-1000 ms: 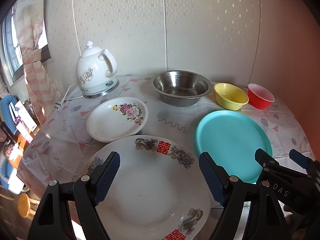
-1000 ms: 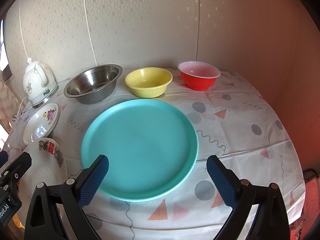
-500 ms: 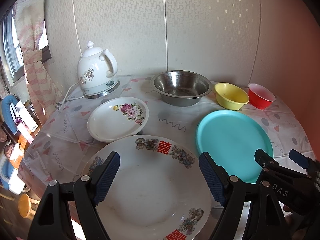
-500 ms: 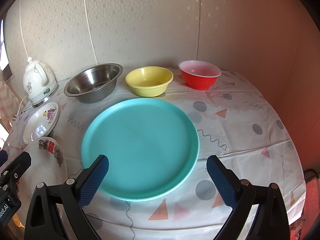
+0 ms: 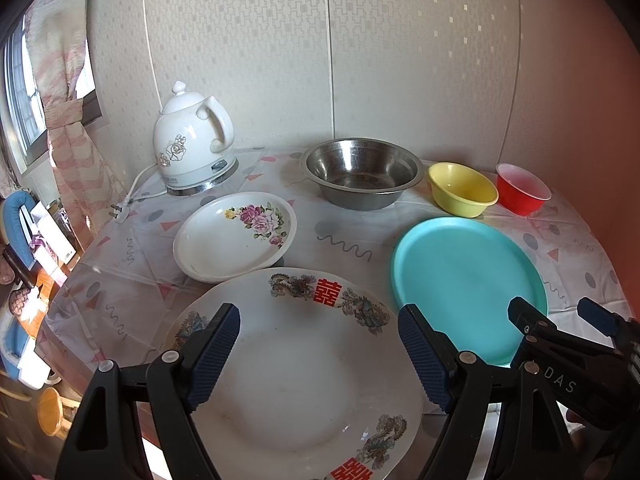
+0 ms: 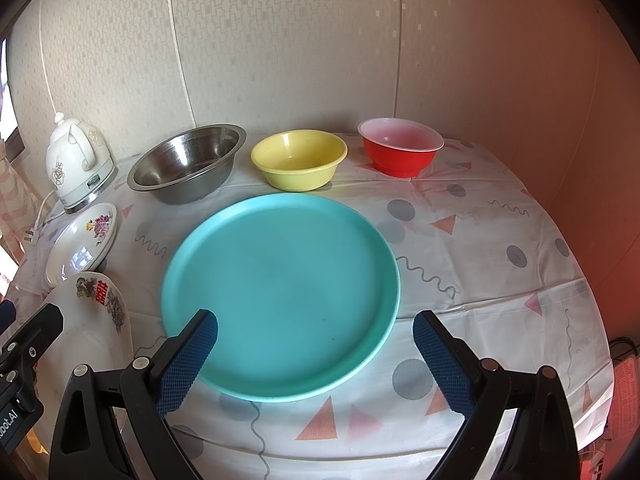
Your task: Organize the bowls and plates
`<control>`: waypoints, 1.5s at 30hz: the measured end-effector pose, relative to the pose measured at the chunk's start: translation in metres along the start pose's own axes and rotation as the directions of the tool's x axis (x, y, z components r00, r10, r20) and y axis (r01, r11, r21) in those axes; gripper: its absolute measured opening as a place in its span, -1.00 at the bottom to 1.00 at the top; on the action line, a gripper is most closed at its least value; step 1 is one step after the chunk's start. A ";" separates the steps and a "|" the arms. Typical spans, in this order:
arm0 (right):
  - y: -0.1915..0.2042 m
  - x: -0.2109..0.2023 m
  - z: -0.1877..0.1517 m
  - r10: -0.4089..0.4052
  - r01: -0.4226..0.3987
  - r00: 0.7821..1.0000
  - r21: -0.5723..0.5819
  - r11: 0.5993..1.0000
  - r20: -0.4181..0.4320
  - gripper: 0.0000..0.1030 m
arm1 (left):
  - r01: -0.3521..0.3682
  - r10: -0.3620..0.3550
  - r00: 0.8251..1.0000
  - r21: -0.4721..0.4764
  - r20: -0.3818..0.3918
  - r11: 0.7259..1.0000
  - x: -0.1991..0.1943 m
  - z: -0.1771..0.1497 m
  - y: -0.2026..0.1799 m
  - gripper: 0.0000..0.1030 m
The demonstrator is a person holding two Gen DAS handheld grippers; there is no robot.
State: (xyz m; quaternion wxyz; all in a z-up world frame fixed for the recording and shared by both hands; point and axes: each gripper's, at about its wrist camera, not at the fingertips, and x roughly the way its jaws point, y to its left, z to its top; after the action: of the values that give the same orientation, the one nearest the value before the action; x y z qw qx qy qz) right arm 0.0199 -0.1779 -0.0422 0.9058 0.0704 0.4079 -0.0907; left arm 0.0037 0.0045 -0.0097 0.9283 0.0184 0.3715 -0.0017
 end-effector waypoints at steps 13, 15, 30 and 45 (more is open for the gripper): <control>-0.001 0.000 0.000 0.002 -0.002 1.000 0.005 1.000 -0.001 0.94 | -0.001 0.001 1.000 0.007 -0.002 1.000 0.001 -0.001 -0.005 0.59; -0.001 0.000 0.000 0.003 -0.003 1.000 0.006 1.000 -0.001 0.94 | -0.001 0.001 1.000 0.009 -0.002 1.000 0.001 -0.001 -0.006 0.59; -0.003 -0.001 0.000 0.004 -0.004 1.000 0.009 1.000 -0.001 0.94 | -0.002 0.003 1.000 0.012 -0.004 1.000 0.001 -0.001 -0.009 0.59; -0.051 0.024 0.003 0.158 -0.136 0.981 0.183 0.974 -0.112 0.31 | 0.117 -0.112 0.987 0.040 -0.114 0.992 0.026 0.015 -0.013 0.55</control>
State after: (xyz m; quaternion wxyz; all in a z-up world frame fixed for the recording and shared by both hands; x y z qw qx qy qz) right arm 0.0268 -0.2312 -0.0608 0.8727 0.1853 0.4485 -0.0541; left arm 0.0327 -0.0086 -0.0171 0.9037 0.0186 0.4232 -0.0625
